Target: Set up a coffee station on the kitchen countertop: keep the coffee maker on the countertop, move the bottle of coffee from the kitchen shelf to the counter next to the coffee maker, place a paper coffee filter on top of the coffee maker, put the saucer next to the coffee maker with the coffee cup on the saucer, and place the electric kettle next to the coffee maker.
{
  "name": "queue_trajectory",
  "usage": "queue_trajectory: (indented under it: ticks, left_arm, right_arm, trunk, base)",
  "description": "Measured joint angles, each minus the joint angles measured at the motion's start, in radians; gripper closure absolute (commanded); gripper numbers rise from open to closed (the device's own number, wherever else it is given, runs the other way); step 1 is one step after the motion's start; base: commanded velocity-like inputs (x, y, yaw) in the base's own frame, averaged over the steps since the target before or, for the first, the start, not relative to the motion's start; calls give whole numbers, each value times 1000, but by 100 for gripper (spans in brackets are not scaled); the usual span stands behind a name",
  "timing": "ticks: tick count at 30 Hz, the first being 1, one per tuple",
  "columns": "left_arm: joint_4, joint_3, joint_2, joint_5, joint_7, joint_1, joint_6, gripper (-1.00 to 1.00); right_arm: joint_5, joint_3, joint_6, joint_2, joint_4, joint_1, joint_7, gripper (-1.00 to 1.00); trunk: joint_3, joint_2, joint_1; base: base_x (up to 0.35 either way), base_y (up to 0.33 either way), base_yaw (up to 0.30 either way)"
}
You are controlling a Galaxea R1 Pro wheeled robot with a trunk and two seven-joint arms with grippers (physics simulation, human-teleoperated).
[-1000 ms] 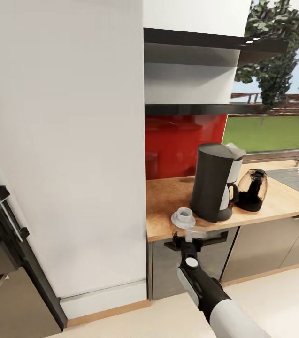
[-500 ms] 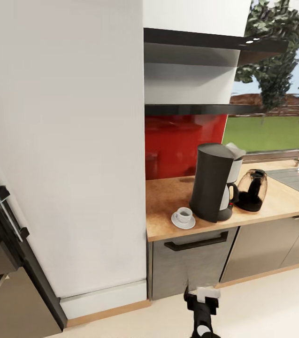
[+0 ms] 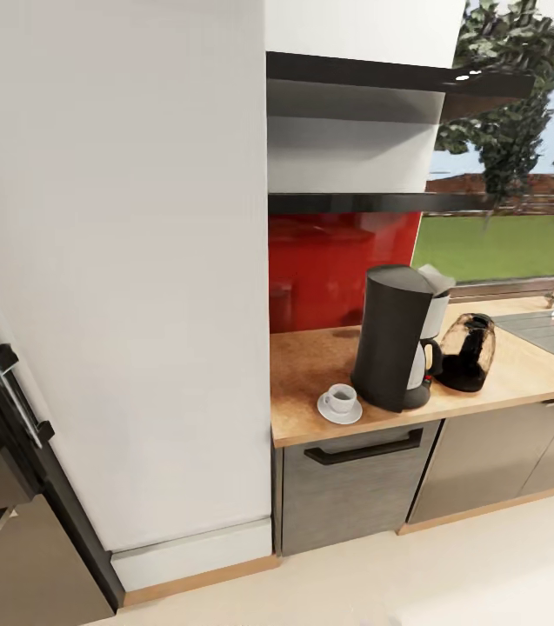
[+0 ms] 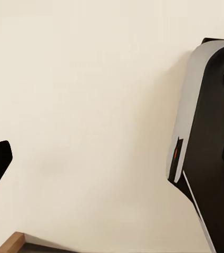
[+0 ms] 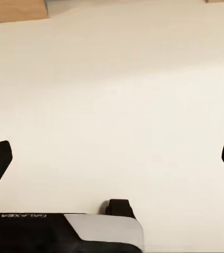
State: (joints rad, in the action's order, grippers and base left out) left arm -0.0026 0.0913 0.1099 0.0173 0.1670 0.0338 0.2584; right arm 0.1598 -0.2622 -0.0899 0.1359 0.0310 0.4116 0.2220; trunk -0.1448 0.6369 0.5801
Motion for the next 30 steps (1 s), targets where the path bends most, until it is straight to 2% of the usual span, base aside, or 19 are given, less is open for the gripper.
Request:
queue_trajectory:
  ticks: [2,3,6,9,14,24,28,30]
  left_arm:
    - [-1,0,0,0,0,0,0,-100]
    - [-1,-1,1,-1,0,0,0,-100]
    - [-1,-2,1,-2,0,0,-1,-100]
    - [0,-4,3,-2,1,0,-1,-100]
    - [8,-2,5,0,3,2,-4,-100]
    - [41,1,2,5,2,6,-16,-100]
    - [47,1,2,5,7,15,-22,-100]
    - [48,1,0,5,6,31,-49,-100]
  right_arm:
    - [0,29,66,-7,0,-1,-27,-100]
    - [-1,87,132,-13,-3,-1,-96,-100]
    - [-5,116,171,-16,-4,-1,-150,-100]
    - [-8,124,183,-24,-7,-2,-166,-100]
    - [-9,127,239,-27,-9,-89,-174,-100]
    - [-12,127,252,-33,-9,-285,-168,-100]
    - [-13,127,253,-32,-9,-325,-169,-100]
    - [-12,127,253,-32,-8,-332,-168,-100]
  trunk:
    - [0,0,0]
    - [0,0,0]
    - [0,0,0]
    - [0,0,0]
    - [0,0,0]
    - [0,0,0]
    - [0,0,0]
    - [0,0,0]
  base:
    - [0,0,0]
    - [0,0,0]
    - [0,0,0]
    - [0,0,0]
    - [0,0,0]
    - [0,0,0]
    - [0,0,0]
    - [0,0,0]
